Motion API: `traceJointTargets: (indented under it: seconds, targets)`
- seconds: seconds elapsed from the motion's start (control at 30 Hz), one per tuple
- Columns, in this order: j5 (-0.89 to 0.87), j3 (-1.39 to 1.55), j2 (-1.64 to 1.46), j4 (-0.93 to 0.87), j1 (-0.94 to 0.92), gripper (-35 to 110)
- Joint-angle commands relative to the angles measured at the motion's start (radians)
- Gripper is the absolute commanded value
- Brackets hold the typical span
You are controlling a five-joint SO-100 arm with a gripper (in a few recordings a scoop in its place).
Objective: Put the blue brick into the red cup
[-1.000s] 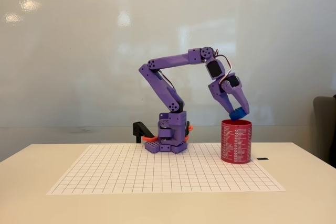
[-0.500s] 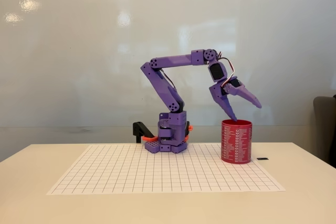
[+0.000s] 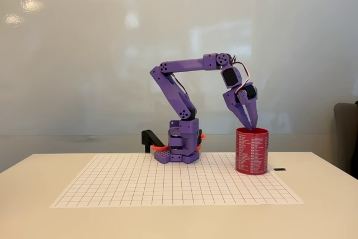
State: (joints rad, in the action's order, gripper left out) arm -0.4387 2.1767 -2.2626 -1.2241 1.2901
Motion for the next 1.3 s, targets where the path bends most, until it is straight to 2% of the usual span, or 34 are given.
traceJointTargets:
  seconds: [0.0, 0.13, 0.37, 0.57, 0.7, 0.9, 1.03, 1.27]
  targets:
    - [0.005, -0.008, -0.049, 0.028, -0.011, 0]
    - [0.052, 0.023, -0.132, 0.127, -0.16, 0]
    - [0.202, 0.049, -0.288, 0.279, -0.709, 0]
    - [0.225, 0.032, -0.422, 0.296, -1.112, 0]
    - [0.249, 0.028, -0.54, 0.276, -1.273, 0]
    - [0.279, 0.003, -0.785, 0.132, -1.397, 0]
    - [0.27, -0.003, -0.913, 0.005, -1.355, 0]
    - [0.227, 0.331, -1.039, -0.031, -1.256, 0]
